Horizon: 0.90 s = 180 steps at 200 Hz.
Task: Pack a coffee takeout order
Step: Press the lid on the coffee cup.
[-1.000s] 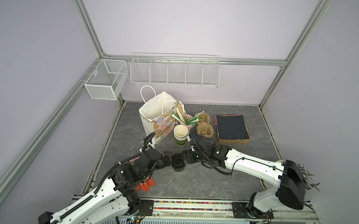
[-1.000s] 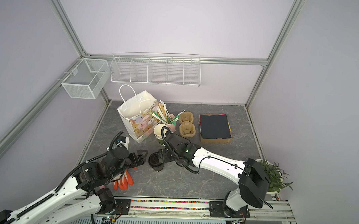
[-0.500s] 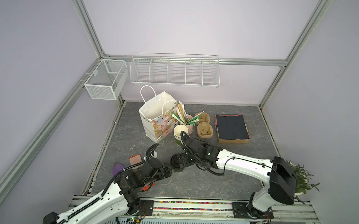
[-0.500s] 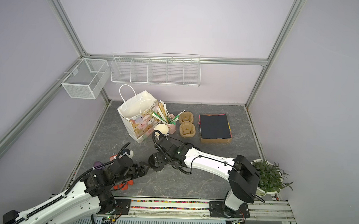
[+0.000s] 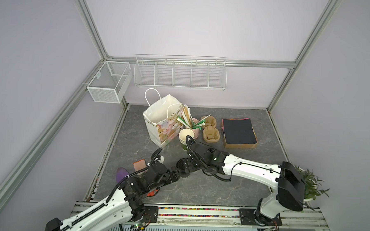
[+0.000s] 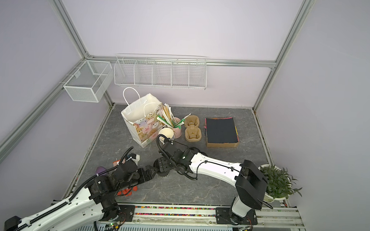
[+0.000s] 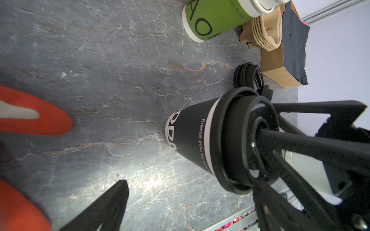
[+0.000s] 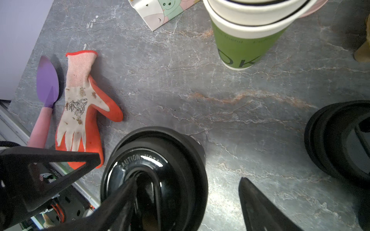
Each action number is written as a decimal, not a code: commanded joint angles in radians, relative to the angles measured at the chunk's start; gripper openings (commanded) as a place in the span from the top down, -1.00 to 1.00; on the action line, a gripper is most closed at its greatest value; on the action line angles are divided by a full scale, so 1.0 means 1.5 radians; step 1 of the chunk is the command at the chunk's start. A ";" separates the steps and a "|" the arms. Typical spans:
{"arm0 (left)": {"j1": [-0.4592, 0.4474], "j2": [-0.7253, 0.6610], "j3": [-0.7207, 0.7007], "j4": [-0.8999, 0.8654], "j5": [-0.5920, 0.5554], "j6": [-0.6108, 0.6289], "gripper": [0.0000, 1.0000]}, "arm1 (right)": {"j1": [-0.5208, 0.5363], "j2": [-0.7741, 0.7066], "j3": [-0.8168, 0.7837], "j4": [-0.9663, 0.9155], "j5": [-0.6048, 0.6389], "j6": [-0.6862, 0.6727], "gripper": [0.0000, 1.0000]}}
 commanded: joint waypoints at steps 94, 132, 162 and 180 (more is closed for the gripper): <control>0.000 -0.064 -0.024 -0.099 -0.071 -0.076 -0.86 | 0.009 0.016 -0.020 -0.020 0.025 0.015 -0.67; 0.000 -0.073 -0.011 -0.114 -0.072 -0.075 -0.86 | 0.009 0.031 -0.012 -0.025 0.032 0.017 -0.68; 0.000 -0.054 -0.029 -0.074 -0.055 -0.079 -0.86 | 0.009 0.029 -0.017 -0.019 0.031 0.022 -0.68; 0.000 -0.064 -0.028 -0.051 -0.050 -0.078 -0.86 | 0.010 0.023 -0.026 -0.013 0.028 0.025 -0.68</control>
